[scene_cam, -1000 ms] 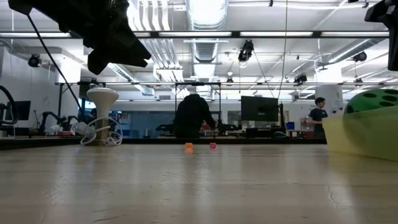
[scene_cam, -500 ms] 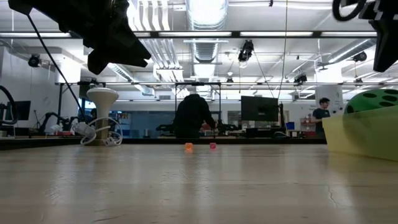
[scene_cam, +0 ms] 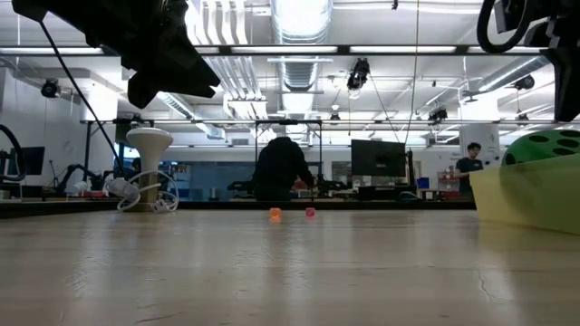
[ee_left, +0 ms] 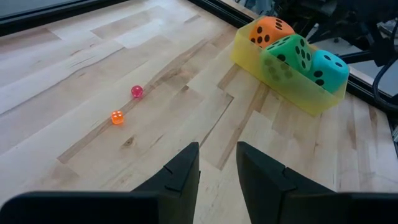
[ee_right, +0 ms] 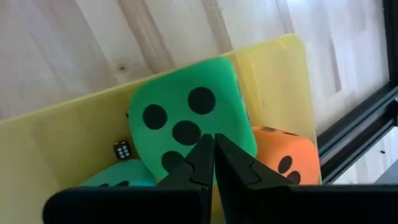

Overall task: Pick & Place Dice
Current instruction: Put the top large green dice into the yellow bin

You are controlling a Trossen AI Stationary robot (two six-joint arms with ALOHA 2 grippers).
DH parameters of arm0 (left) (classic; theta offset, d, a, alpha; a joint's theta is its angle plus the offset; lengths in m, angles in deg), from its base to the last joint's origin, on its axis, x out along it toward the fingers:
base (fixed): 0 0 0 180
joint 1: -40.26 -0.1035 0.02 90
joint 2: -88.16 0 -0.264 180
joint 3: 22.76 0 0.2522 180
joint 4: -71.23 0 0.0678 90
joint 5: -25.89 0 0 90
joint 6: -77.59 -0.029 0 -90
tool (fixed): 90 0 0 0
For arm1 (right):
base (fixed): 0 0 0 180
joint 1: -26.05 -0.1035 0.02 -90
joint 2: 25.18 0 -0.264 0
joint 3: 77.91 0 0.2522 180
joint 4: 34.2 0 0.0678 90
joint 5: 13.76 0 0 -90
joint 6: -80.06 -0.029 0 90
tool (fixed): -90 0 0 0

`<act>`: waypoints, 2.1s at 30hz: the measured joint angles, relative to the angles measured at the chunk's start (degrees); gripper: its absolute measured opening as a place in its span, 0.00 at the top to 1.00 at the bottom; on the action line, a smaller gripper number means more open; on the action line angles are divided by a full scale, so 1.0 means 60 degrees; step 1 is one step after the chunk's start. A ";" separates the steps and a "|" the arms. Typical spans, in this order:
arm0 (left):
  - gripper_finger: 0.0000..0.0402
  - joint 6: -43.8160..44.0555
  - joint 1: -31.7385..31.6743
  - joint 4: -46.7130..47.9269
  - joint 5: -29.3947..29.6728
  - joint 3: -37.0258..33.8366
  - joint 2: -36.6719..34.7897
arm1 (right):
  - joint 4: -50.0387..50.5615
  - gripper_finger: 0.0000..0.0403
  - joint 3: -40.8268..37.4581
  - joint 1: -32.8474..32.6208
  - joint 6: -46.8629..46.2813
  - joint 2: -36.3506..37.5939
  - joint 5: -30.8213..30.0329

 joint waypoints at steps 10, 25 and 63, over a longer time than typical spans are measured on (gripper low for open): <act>0.72 0.0004 0.0000 -0.0004 0.0000 0.0000 0.0000 | -0.0759 0.98 -0.0551 0.0107 0.0101 0.0467 -0.0009; 0.72 0.0004 0.0000 -0.0004 0.0000 0.0000 0.0004 | -0.1348 0.98 -0.1159 0.1403 0.1498 0.0630 -0.0205; 0.72 -0.0078 0.0000 -0.0004 -0.0200 0.0000 0.0004 | -0.2118 0.98 -0.2285 0.2078 0.1854 0.1183 0.0165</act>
